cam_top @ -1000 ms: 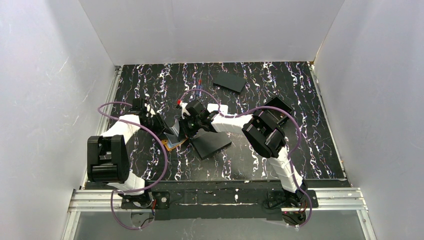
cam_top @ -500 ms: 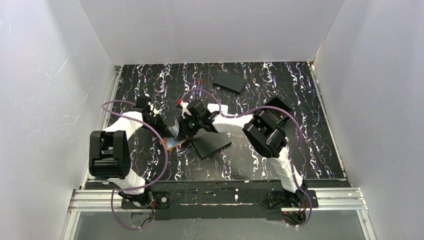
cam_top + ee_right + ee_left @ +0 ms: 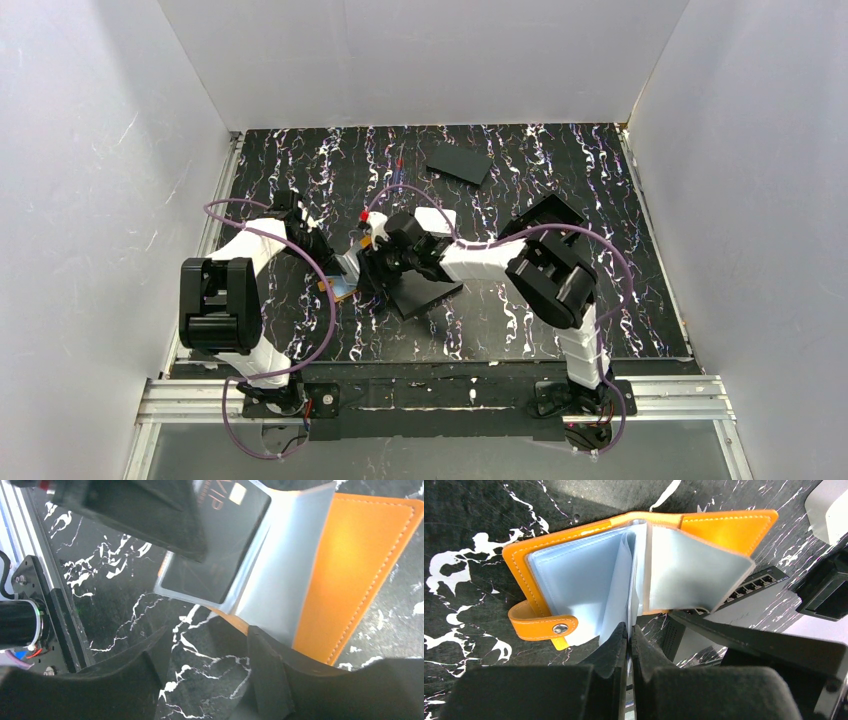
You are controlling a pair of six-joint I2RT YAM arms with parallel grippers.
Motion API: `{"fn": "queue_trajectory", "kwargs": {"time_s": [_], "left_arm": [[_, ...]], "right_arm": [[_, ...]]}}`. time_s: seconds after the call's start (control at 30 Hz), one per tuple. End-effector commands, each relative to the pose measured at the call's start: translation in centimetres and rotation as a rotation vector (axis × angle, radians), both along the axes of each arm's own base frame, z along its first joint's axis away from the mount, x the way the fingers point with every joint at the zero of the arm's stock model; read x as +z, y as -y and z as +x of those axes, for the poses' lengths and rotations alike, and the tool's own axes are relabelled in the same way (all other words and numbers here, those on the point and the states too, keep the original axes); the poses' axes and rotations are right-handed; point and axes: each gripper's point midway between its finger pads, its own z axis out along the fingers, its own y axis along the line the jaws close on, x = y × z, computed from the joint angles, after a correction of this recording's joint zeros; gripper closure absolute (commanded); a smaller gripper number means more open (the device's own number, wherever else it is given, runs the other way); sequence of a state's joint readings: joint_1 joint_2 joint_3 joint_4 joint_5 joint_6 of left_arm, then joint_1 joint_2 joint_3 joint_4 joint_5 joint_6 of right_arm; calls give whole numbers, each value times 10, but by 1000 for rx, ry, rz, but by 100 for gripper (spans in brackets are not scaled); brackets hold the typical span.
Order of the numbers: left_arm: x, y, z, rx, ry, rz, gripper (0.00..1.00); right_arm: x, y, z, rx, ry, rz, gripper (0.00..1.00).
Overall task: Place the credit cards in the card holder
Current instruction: Turn over the card slot in the card holder.
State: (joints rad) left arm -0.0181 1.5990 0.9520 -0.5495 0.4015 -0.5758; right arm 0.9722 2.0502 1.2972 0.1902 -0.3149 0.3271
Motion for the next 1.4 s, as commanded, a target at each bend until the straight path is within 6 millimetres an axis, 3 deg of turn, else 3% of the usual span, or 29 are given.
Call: {"fn": "queue_trajectory", "kwargs": {"time_s": [0.0, 0.13, 0.3, 0.57, 0.6, 0.67, 0.8, 0.9, 0.93, 0.97, 1.13, 1.37], "left_arm": [[0, -3, -4, -13, -26, 25, 100], [0, -3, -4, -15, -24, 22, 100], [0, -3, -5, -18, -29, 20, 100], [-2, -2, -4, -25, -30, 18, 100], [-1, -3, -4, -27, -26, 19, 100], [-2, -4, -5, -31, -28, 27, 100], [-3, -8, -5, -42, -17, 55, 99], [1, -11, -5, -54, -8, 69, 85], [7, -13, -3, -64, 20, 82, 63], [10, -14, -2, -66, 32, 88, 58], [23, -21, -3, -83, 59, 133, 47], [38, -31, -7, -103, 100, 194, 43]], "right_arm": [[48, -25, -4, 42, 218, 99, 32], [47, -34, 3, -6, 290, 43, 33], [48, -41, 9, -35, 322, 25, 48], [34, -59, 3, -9, 286, 31, 47], [32, -58, 7, -31, 285, 18, 49], [29, -56, 12, -73, 277, 0, 64], [30, -45, 19, -143, 276, -14, 67], [31, -41, 22, -165, 269, -13, 74], [30, -38, 24, -179, 264, -13, 74], [31, -37, 24, -184, 263, -12, 74], [29, -32, 31, -213, 257, -22, 71], [32, -27, 36, -219, 249, -13, 62]]}}
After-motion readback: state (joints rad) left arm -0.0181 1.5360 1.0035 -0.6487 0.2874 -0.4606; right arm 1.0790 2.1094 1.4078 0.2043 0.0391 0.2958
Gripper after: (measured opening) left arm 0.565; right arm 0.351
